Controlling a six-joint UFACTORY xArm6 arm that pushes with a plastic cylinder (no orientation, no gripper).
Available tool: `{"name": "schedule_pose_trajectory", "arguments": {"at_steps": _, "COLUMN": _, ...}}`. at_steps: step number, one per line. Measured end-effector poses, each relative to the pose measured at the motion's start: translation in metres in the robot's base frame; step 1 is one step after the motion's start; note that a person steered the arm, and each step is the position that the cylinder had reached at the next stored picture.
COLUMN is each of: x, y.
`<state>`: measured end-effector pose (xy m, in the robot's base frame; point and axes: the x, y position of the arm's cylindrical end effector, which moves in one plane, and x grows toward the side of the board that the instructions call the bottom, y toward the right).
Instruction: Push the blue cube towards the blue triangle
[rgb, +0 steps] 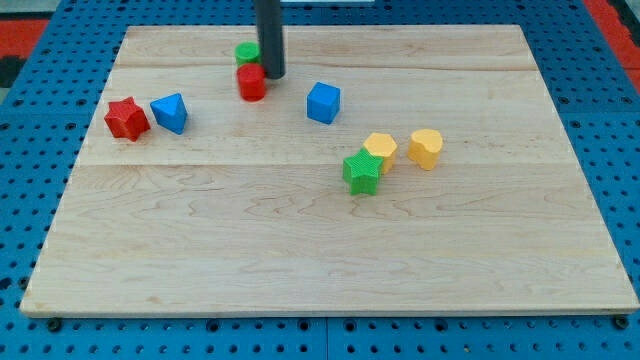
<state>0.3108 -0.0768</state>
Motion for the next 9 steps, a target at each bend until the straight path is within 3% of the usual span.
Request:
{"name": "schedule_pose_trajectory", "arguments": {"at_steps": 1, "x": 0.038, "y": -0.036}}
{"name": "schedule_pose_trajectory", "arguments": {"at_steps": 2, "x": 0.025, "y": -0.033}}
{"name": "schedule_pose_trajectory", "arguments": {"at_steps": 3, "x": 0.025, "y": -0.072}}
{"name": "schedule_pose_trajectory", "arguments": {"at_steps": 4, "x": -0.005, "y": -0.009}}
{"name": "schedule_pose_trajectory", "arguments": {"at_steps": 5, "x": -0.036, "y": 0.09}}
{"name": "schedule_pose_trajectory", "arguments": {"at_steps": 6, "x": 0.007, "y": 0.126}}
{"name": "schedule_pose_trajectory", "arguments": {"at_steps": 7, "x": 0.046, "y": 0.058}}
{"name": "schedule_pose_trajectory", "arguments": {"at_steps": 8, "x": 0.045, "y": -0.027}}
{"name": "schedule_pose_trajectory", "arguments": {"at_steps": 9, "x": 0.045, "y": 0.02}}
